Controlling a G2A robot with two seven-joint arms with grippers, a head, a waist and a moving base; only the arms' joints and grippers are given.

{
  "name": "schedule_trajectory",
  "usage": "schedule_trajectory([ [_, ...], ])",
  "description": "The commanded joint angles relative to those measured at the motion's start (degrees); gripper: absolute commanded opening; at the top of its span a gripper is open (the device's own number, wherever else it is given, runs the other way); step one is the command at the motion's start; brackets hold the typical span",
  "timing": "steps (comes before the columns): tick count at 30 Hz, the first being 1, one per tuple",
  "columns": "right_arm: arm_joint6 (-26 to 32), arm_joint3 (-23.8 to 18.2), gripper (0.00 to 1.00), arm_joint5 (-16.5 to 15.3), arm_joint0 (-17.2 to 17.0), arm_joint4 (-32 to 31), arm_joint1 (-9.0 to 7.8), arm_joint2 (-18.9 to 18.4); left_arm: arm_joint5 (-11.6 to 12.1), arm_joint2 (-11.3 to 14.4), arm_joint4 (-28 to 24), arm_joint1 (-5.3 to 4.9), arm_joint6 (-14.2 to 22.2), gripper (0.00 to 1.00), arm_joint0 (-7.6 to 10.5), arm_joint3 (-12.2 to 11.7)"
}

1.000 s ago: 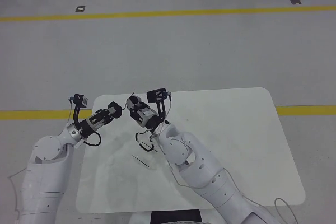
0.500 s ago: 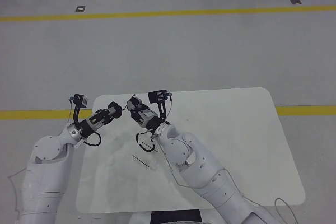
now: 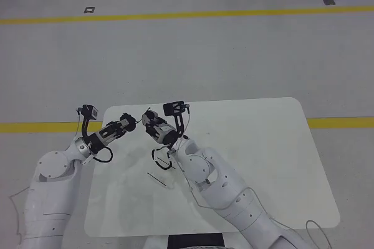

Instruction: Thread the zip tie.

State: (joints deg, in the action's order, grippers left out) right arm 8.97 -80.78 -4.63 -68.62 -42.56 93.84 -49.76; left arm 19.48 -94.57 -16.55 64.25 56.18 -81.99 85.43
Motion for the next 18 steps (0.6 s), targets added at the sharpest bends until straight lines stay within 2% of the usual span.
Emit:
schedule_trajectory([
  [1, 0.3, 0.0, 0.0, -0.2, 0.1, -0.1, -0.01, 0.1, 0.0, 0.0, 0.0, 0.0, 0.0, 0.0, 0.0, 0.0],
  [18, 0.7, -0.1, 0.0, -0.7, 0.3, -0.3, -0.13, 0.4, 0.0, 0.0, 0.0, 0.0, 0.0, 0.0, 0.0, 0.0],
])
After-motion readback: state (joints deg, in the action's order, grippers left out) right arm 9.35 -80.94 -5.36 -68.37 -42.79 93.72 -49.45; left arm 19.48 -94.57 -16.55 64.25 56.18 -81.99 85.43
